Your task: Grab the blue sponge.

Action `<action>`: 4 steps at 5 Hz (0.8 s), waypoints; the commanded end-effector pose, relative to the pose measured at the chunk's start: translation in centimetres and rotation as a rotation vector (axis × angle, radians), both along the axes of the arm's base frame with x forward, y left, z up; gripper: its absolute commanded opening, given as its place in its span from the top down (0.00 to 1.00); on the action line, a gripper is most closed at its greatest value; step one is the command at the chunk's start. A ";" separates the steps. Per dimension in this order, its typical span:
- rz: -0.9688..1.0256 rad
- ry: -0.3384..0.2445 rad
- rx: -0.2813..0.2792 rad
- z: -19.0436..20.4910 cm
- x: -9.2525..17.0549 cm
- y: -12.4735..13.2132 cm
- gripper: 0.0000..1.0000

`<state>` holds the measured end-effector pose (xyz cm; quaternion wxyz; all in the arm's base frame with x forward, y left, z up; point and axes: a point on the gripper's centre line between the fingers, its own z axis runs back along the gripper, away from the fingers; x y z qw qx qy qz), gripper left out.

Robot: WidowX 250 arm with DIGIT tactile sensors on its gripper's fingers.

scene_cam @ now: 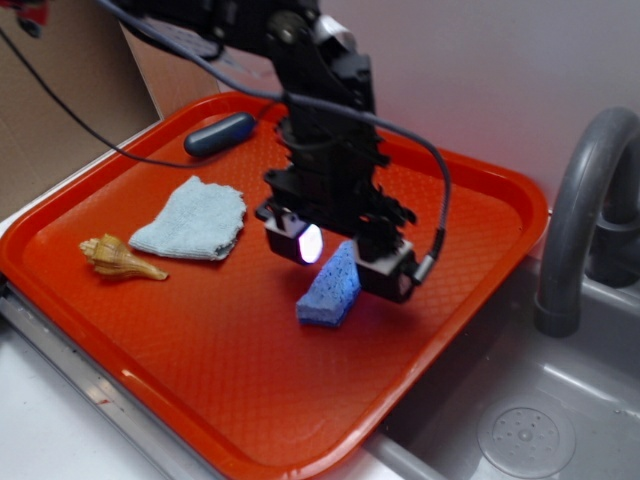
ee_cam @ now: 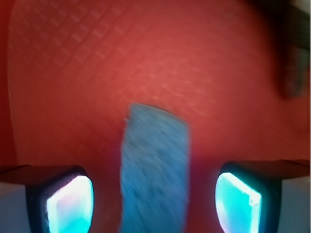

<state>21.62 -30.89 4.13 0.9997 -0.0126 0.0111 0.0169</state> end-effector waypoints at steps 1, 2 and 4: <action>-0.068 -0.012 -0.053 0.5 0.2 -3.5 0.08; -0.107 0.004 -0.042 1.2 -0.6 -3.2 1.00; -0.159 -0.082 -0.145 6.6 0.7 3.3 1.00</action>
